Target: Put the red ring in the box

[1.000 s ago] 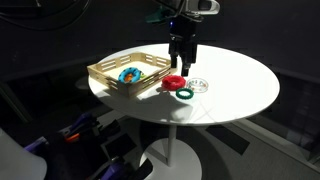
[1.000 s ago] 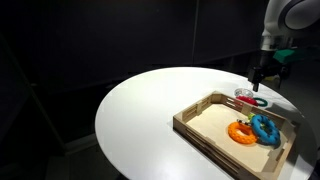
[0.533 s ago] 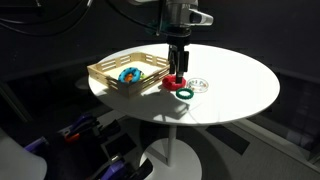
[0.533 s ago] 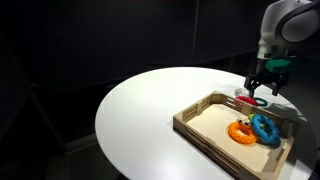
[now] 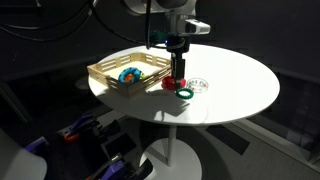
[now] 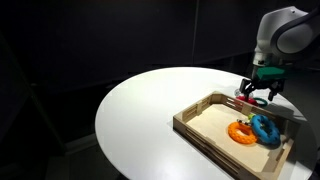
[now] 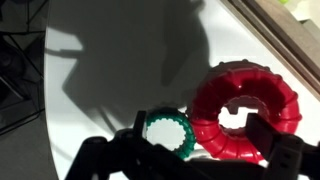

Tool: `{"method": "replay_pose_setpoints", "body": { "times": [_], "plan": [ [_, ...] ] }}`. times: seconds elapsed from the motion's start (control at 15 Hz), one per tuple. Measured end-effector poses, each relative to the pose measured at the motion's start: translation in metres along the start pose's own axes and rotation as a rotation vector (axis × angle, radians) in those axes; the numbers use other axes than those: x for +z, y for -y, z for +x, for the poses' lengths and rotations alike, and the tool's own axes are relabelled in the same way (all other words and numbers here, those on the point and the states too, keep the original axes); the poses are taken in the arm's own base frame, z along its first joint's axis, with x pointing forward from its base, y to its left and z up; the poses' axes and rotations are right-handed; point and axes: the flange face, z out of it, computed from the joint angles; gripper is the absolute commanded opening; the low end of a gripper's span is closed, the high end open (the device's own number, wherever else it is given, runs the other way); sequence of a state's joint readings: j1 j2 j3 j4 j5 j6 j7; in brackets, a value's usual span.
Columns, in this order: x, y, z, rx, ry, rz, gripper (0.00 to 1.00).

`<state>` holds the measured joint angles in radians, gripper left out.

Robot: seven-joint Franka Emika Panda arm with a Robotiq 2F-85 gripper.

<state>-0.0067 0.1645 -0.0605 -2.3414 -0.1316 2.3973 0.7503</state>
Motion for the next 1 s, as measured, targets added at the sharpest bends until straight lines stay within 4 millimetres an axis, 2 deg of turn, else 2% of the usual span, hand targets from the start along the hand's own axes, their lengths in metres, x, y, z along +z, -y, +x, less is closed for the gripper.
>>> {"method": "replay_pose_setpoints", "body": {
  "times": [0.07, 0.27, 0.67, 1.0],
  "plan": [
    [0.002, 0.0, 0.0, 0.012, 0.001, -0.001, 0.84],
    [0.009, 0.001, 0.0, 0.038, 0.007, -0.008, 0.56],
    [0.013, -0.001, 0.001, 0.063, 0.012, -0.014, 0.1],
    [0.002, -0.002, 0.004, 0.07, -0.006, 0.004, 0.1]
  ]
}}
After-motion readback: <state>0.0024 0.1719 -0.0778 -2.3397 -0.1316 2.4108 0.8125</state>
